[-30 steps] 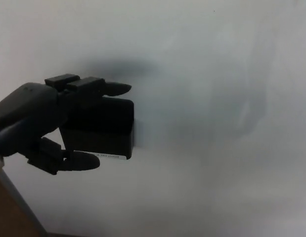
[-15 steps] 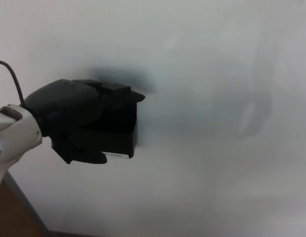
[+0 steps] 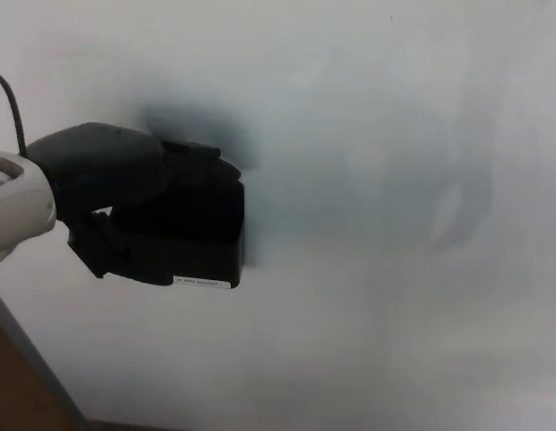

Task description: A magnetic marker holder is on the left hand side of the white board, the robot put the index and middle finger into the opening of the container and pull off the magnetic holder and hand it to a human on the left hand side.

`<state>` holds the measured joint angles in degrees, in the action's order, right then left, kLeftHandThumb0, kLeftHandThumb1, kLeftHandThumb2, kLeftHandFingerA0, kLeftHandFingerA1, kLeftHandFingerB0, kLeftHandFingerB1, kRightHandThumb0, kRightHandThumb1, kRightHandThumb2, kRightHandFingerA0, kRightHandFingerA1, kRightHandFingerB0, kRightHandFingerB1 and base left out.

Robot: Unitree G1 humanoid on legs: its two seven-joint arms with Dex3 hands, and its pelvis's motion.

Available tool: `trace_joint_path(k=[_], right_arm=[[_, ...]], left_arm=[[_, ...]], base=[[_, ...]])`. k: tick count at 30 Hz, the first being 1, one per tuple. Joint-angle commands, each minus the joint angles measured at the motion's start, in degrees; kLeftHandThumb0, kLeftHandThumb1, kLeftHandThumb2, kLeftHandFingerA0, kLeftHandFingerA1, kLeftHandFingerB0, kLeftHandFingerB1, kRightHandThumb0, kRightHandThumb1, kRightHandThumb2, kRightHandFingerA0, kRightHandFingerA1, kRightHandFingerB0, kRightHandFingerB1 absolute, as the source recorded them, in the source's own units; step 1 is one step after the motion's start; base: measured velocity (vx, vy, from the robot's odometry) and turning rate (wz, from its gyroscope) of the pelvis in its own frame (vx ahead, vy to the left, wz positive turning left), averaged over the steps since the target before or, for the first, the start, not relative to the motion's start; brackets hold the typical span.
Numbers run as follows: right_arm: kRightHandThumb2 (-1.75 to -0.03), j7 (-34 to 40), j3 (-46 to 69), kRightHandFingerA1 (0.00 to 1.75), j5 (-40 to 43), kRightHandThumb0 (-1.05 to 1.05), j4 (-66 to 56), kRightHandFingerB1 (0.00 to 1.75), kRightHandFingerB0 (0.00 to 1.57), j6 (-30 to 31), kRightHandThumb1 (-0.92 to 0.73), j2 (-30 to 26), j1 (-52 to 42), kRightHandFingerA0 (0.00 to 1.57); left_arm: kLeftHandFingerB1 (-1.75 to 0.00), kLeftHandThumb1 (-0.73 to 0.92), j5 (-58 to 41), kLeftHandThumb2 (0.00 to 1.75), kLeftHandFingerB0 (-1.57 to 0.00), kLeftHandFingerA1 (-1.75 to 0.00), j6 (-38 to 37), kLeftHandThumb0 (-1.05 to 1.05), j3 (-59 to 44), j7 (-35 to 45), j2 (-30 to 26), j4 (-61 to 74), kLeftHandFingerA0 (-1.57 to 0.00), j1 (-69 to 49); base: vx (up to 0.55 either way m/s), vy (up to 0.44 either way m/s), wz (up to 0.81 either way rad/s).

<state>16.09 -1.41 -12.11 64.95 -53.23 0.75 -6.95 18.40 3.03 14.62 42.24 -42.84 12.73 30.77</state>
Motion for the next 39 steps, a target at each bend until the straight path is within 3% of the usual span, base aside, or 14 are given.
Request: trace_joint_path(k=[1,9,10,21,22,24,25,29,39], right_arm=[[-0.9,2.17,-0.31,0.58,-1.42,-0.61,0.59,0.5,0.37,-0.68,-0.58,-1.74,0.1,0.57],[-0.89,2.56,-0.49,0.59,-1.72,-0.59,0.44,0.5,0.39,-0.58,-0.57,-1.77,-0.22,0.58],[-0.61,2.05,-0.34,0.47,-1.39,-0.55,0.61,0.39,0.48,-0.81,-0.7,-1.75,-0.42,0.67],[-0.61,2.83,-1.05,0.48,-2.44,-0.58,1.38,0.39,0.5,-1.51,-0.7,-2.46,-2.06,0.67],[-0.61,2.82,-1.13,0.48,-2.49,-0.58,1.42,0.4,0.49,-1.58,-0.7,-2.44,-2.26,0.67],[-0.61,2.85,-1.26,0.48,-2.6,-0.58,1.5,0.4,0.49,-1.69,-0.7,-2.42,-2.56,0.67],[-0.62,3.15,-1.47,0.48,-2.97,-0.58,1.32,0.39,0.49,-1.55,-0.7,-2.52,-2.68,0.67],[-0.62,3.2,-1.52,0.47,-2.85,-0.57,1.22,0.39,0.5,-1.69,-0.7,-2.5,-2.85,0.67],[-0.62,3.57,-1.7,0.48,-3.01,-0.59,1.27,0.4,0.5,-1.38,-0.7,-2.46,-2.19,0.67]], left_arm=[[-0.39,0.44,-12.64,0.74,-0.23,-0.44,15.59,-0.71,-7.26,15.69,-6.68,5.56,-0.28,8.74],[-0.39,0.43,-13.96,0.73,-0.24,-0.46,18.91,-0.68,-7.68,17.74,-7.93,6.16,-0.31,12.01],[-0.33,0.47,-13.63,0.58,-0.28,-0.41,19.42,-0.69,-7.01,18.46,-8.18,6.25,-0.39,12.86],[-0.32,0.51,-12.3,0.56,-0.31,-0.38,26.01,-0.69,0.38,22.83,-7.75,7.14,-0.43,16.5],[-0.4,0.42,-12.43,0.76,-0.26,-0.46,26.82,-0.72,1.08,23.5,-7.81,7.07,-0.35,16.51],[-0.4,0.42,-12.61,0.76,-0.26,-0.46,28.23,-0.72,2.19,24.56,-7.91,7.02,-0.35,16.59],[-0.38,0.44,-13.68,0.78,-0.15,-0.44,29.57,-0.74,5.39,28.77,-7.14,3.44,-0.26,18.84],[-0.38,0.46,-14.19,0.81,-0.18,-0.44,29.67,-0.79,10.56,34.07,-5.83,-2.23,-0.26,22.6],[-0.36,0.47,-10.79,0.81,-0.12,-0.42,30.78,-0.83,18.56,36.78,-2.91,-9.3,-0.18,26.67]], base=[[0.0,0.0,0.0],[0.0,0.0,0.0],[0.0,0.0,0.0],[0.0,0.0,0.0],[0.0,0.0,0.0],[0.0,0.0,0.0],[0.0,0.0,0.0],[0.0,0.0,0.0],[0.0,0.0,0.0]])
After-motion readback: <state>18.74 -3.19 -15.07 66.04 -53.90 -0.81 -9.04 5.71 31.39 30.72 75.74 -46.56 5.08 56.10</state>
